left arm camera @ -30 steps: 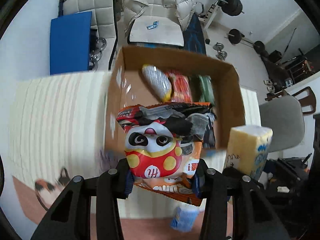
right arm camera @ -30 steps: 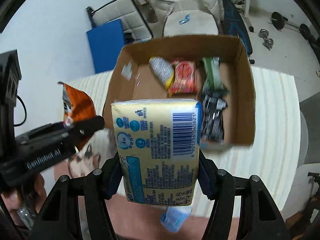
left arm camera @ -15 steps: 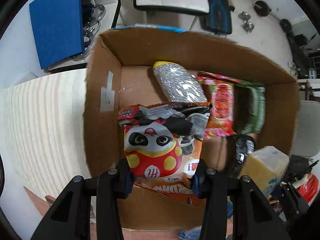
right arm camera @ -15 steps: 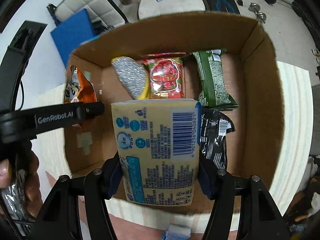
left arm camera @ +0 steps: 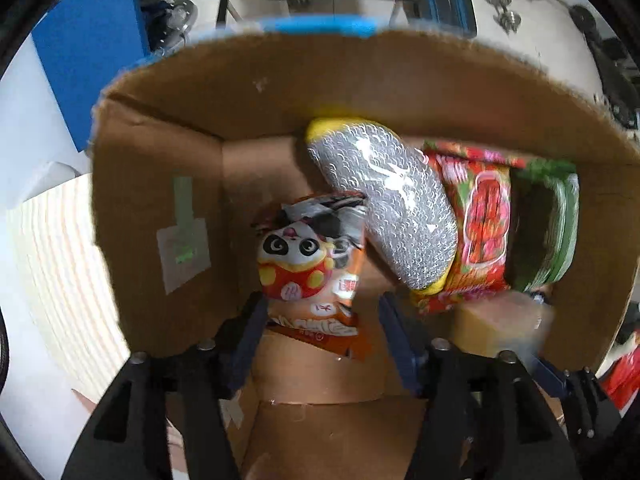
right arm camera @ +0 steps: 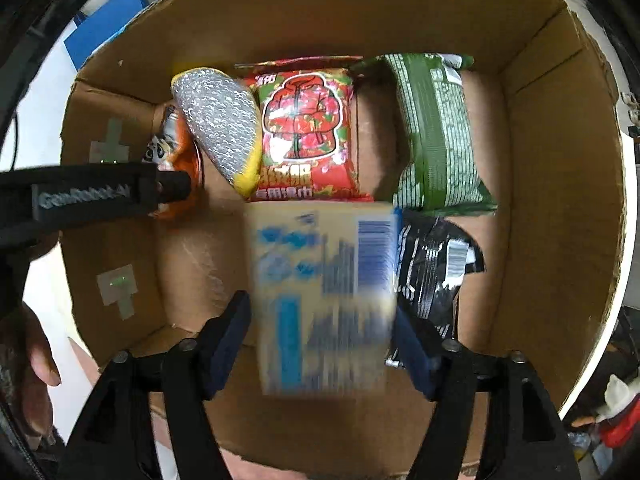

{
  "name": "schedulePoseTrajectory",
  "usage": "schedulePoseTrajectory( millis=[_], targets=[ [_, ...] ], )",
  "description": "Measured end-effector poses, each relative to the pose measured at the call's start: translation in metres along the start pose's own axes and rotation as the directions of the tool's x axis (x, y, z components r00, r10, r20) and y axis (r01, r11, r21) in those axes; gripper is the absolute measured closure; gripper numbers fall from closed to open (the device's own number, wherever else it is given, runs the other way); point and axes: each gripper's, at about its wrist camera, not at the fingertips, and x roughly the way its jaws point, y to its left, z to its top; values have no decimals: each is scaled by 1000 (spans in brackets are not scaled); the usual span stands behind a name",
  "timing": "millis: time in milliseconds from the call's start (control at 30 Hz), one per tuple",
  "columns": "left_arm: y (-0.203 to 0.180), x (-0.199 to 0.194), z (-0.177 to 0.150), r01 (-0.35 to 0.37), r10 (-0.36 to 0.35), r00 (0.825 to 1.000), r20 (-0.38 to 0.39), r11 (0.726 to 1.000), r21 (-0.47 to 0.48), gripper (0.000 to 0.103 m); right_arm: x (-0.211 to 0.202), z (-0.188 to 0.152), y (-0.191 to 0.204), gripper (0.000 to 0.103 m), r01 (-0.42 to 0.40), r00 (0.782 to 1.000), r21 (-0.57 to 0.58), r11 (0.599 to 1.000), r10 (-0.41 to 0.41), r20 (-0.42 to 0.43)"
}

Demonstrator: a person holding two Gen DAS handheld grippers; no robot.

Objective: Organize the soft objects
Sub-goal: 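Carry the panda bag and milk carton into the box and release both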

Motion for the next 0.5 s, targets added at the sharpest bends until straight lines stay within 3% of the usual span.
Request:
schedulePoseTrajectory(
  millis=[233,500],
  targets=[
    [-3,-23,-6,6,-7,999,41,1000,14,12,-13,-1,0,4,8,1000,4,1000,-8,20],
    [9,-51,-38,22,-22,990,142,1000,5,2,-37,-22,-4,0,36,998,-8,999,-35,58]
  ],
)
